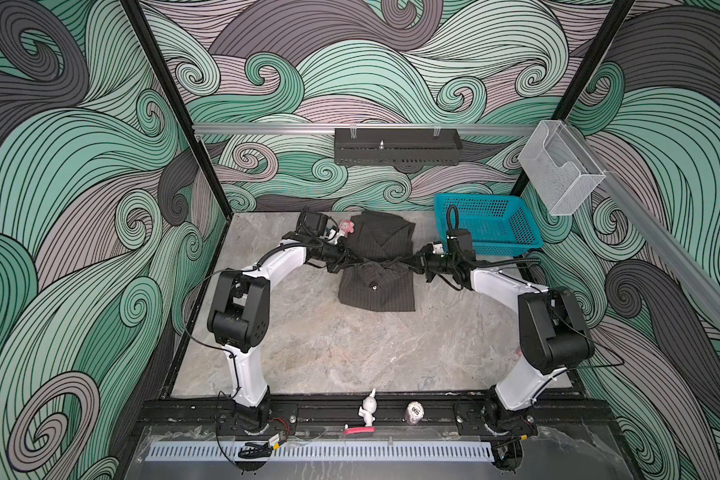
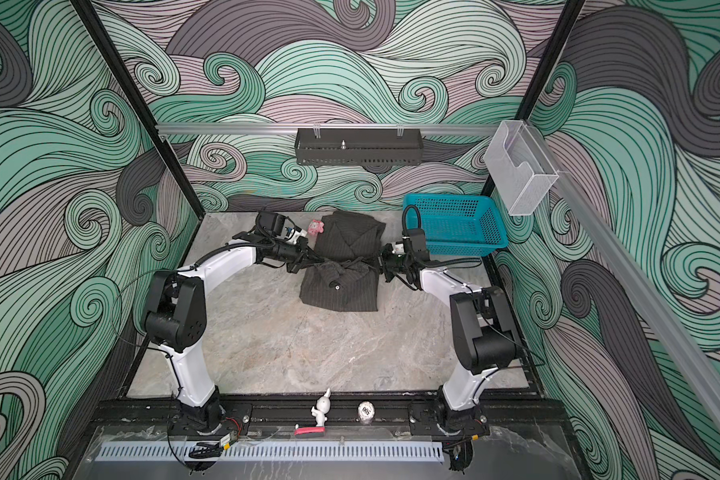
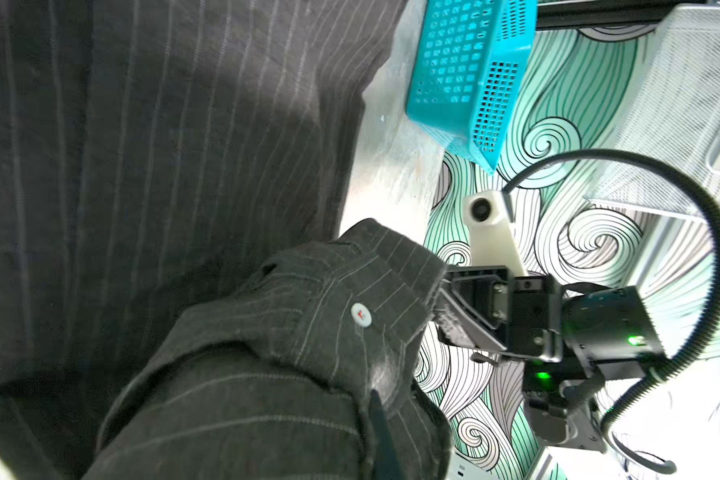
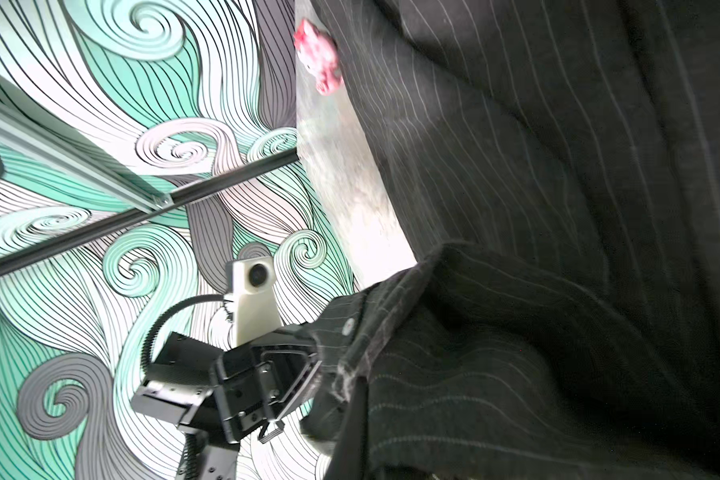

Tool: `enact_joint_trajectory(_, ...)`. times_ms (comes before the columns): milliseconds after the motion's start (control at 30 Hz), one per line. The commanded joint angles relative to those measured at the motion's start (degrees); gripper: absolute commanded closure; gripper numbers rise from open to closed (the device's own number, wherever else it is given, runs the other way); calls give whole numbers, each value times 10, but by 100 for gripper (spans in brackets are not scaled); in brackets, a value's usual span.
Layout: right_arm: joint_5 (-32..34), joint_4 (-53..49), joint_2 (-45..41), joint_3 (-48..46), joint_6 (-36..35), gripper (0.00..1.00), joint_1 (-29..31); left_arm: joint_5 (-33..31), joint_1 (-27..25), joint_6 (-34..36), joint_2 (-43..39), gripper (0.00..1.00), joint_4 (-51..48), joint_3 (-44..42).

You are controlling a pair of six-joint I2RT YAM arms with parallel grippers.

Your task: Fold and stack the long sleeve shirts

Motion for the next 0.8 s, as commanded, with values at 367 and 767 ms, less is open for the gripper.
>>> enact_joint_trajectory(367, -5, 35, 130, 68, -5, 100, -19, 7, 13, 6, 137, 100, -9, 125)
enact_joint_trajectory(767, 0, 15, 145, 108, -12, 100, -35, 14, 18, -6, 171, 100, -9, 196)
